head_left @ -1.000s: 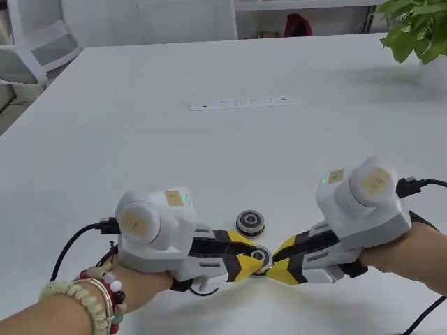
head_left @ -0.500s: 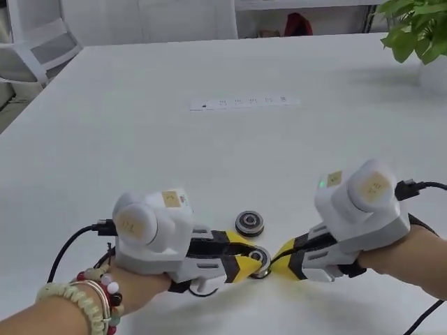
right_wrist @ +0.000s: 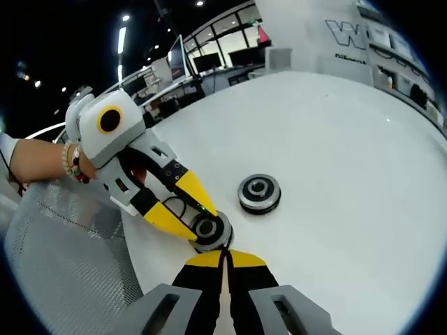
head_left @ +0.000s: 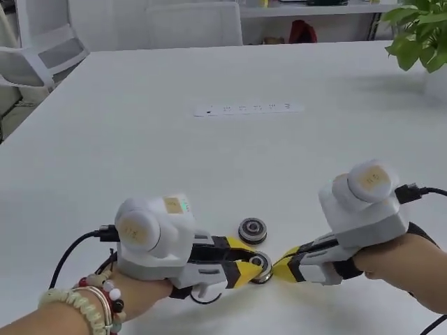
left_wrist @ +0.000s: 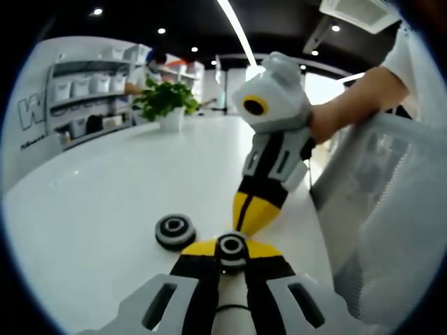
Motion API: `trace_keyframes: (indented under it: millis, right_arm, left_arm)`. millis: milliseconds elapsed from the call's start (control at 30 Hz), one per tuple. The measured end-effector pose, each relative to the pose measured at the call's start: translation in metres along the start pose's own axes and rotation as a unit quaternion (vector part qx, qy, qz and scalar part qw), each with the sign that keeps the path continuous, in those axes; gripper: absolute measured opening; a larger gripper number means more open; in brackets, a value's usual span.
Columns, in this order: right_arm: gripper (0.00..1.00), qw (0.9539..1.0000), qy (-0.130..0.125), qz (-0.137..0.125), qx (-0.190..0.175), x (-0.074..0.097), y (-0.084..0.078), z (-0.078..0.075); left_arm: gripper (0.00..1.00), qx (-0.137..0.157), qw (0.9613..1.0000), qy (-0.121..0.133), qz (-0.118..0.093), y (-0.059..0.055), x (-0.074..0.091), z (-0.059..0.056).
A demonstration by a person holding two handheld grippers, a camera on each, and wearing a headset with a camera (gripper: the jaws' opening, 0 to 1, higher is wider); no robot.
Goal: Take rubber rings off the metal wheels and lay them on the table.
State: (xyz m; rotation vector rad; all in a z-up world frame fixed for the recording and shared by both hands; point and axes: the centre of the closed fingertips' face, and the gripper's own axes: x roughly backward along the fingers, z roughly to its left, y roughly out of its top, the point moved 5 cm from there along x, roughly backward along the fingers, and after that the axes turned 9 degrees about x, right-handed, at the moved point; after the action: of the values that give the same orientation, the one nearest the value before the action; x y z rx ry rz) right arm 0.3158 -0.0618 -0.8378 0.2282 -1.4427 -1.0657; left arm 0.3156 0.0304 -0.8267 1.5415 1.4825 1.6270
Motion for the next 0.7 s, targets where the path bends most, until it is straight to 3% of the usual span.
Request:
trace_keyframes:
  millis: [100, 200, 267, 333, 400, 433, 467, 500, 633, 700]
  right_arm:
    - [0.0, 0.9975, 0.008, -0.003, -0.071, 0.001, 0.001, 0.0]
    - [0.0, 0.9931, 0.015, -0.013, -0.115, 0.002, 0.001, -0.001]
    - [0.0, 0.9884, 0.021, -0.018, -0.15, 0.003, 0.002, -0.002]
    - [0.0, 0.9832, 0.021, -0.04, -0.177, 0.006, 0.005, -0.005]
    - [0.0, 0.9752, 0.036, -0.057, -0.211, 0.009, 0.009, -0.003]
    - [0.0, 0.9731, 0.043, -0.056, -0.22, 0.01, 0.009, 0.0]
    - [0.0, 0.976, 0.037, -0.052, -0.208, 0.01, 0.007, -0.002]
    - [0.0, 0.9757, 0.038, -0.051, -0.21, 0.011, 0.007, 0.001]
    - [0.0, 0.9693, 0.042, -0.052, -0.237, 0.012, 0.01, 0.006]
    - [0.0, 0.973, 0.042, -0.047, -0.222, 0.012, 0.013, 0.009]
  left_arm:
    - [0.14, 0.0, 1.0, -0.001, 0.0, 0.0, 0.0, 0.0]
    - [0.14, 0.0, 1.0, -0.001, -0.001, 0.0, 0.0, 0.001]
    - [0.14, 0.0, 1.0, -0.002, -0.001, 0.0, 0.0, 0.001]
    - [0.14, 0.0, 1.0, -0.002, -0.001, 0.0, 0.0, 0.001]
    - [0.14, 0.001, 1.0, -0.002, -0.002, 0.0, 0.0, 0.001]
    - [0.14, 0.001, 1.0, -0.001, -0.002, 0.0, 0.0, 0.001]
    - [0.14, 0.001, 1.0, -0.001, -0.002, 0.0, 0.0, 0.001]
    - [0.14, 0.001, 1.0, -0.001, -0.002, 0.0, 0.0, 0.0]
    - [0.14, 0.001, 1.0, -0.001, -0.003, 0.0, 0.0, 0.0]
    - [0.14, 0.002, 1.0, -0.001, -0.003, 0.0, 0.0, 0.0]
